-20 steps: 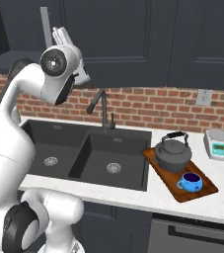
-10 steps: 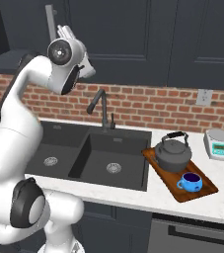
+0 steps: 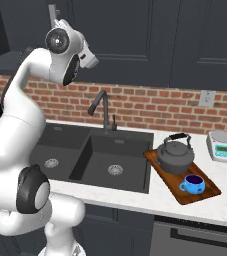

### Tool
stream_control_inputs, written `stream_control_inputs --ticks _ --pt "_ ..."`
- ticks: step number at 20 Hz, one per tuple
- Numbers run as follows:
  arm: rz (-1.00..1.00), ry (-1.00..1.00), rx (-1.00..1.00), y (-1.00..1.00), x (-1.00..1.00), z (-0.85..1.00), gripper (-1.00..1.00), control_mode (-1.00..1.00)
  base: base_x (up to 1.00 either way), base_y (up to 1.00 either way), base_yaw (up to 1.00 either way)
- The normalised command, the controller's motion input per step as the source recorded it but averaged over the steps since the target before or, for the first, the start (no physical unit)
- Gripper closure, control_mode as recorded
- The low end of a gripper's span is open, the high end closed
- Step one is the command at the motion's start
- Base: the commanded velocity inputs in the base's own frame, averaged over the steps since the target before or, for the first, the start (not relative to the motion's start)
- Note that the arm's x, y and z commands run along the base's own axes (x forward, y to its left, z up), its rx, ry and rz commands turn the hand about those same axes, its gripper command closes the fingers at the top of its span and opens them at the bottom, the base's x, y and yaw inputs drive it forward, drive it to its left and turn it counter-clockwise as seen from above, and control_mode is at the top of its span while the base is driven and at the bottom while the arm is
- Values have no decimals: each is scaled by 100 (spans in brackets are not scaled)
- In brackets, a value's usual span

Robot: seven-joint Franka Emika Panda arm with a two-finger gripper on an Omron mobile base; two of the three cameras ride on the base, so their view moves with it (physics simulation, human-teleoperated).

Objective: Pick the kettle from the counter and place it on the tray. Then pick the mug from the cabinet and place it on the tray. Then close the cabinet doors.

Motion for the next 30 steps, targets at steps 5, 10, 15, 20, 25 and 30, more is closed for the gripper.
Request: stream_control_inputs --ticks 5,10,15,20,25,30 --pt "0 0 -17 -18 21 -12 -100 -100 0 0 0" --pt "-4 1 -11 -19 -25 -1 -100 -100 0 0 0" --pt "0 0 -4 -8 -53 7 -100 -100 0 0 0" --pt "0 0 -5 0 -69 7 -100 -100 0 0 0" --pt "-1 -5 -14 -3 -73 10 -100 -100 0 0 0" --pt "0 -1 -22 0 -72 8 -100 -100 0 0 0"
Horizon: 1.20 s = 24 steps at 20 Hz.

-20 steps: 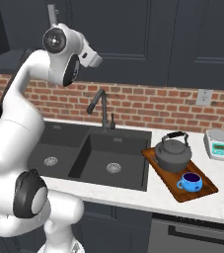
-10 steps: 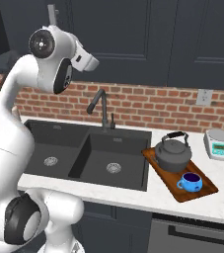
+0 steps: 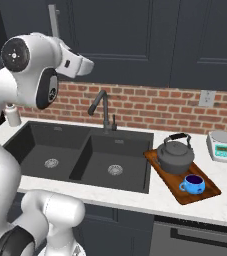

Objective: Pick the kettle from the counter and place it on the tray. Then pick the mug from the cabinet and place it on the tray. Then close the cabinet doors.

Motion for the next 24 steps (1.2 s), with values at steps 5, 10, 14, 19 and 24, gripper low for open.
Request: stream_control_inputs --ticks 5,10,14,19,24 --pt "5 -1 -25 0 -73 2 -100 -100 0 0 0" --pt "4 0 -25 8 -57 0 -100 -100 0 0 0" --pt "0 0 -18 5 -49 0 -100 -100 0 0 0" --pt "0 0 -11 0 -52 2 -100 -100 0 0 0" --pt "0 0 -10 0 -54 6 -100 -100 0 0 0"
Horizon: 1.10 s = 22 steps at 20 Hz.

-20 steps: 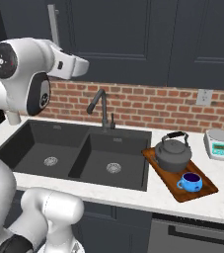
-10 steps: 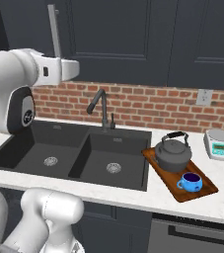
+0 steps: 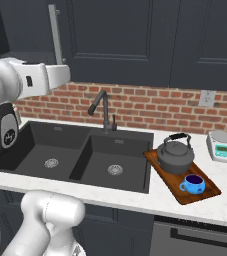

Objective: Pick the kettle from the counter and place it on the tray. Then pick the mug from the cabinet and place it on the tray. Then close the cabinet doors.

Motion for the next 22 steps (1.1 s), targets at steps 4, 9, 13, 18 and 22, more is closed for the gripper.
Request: stream_control_inputs --ticks 4,9,13,18,22 --pt "0 0 -14 8 -50 4 -100 -100 0 0 0" --pt "0 0 -11 11 -49 4 -100 -100 0 0 0" --pt "0 0 -9 13 -53 4 -100 -100 0 0 0" --pt "0 0 -10 23 -48 1 -100 -100 0 0 0" --pt "0 2 -15 32 -39 0 -100 -100 0 0 0"
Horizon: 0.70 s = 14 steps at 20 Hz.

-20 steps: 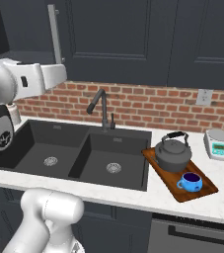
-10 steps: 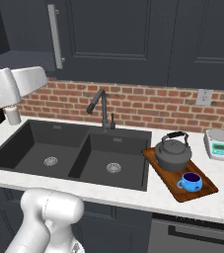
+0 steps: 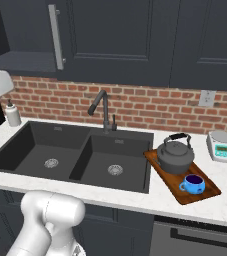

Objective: Pick the kettle from the counter and place it on the tray. Then pick the mug from the cabinet and place it on the tray. Then close the cabinet doors.

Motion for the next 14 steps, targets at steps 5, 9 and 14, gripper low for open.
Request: stream_control_inputs --ticks 5,9,14 --pt "0 8 -18 39 -33 0 -100 -100 0 0 0" --pt "0 8 -19 35 -32 0 -100 -100 0 0 0" --pt "3 6 -15 33 -38 0 -100 -100 0 0 0"
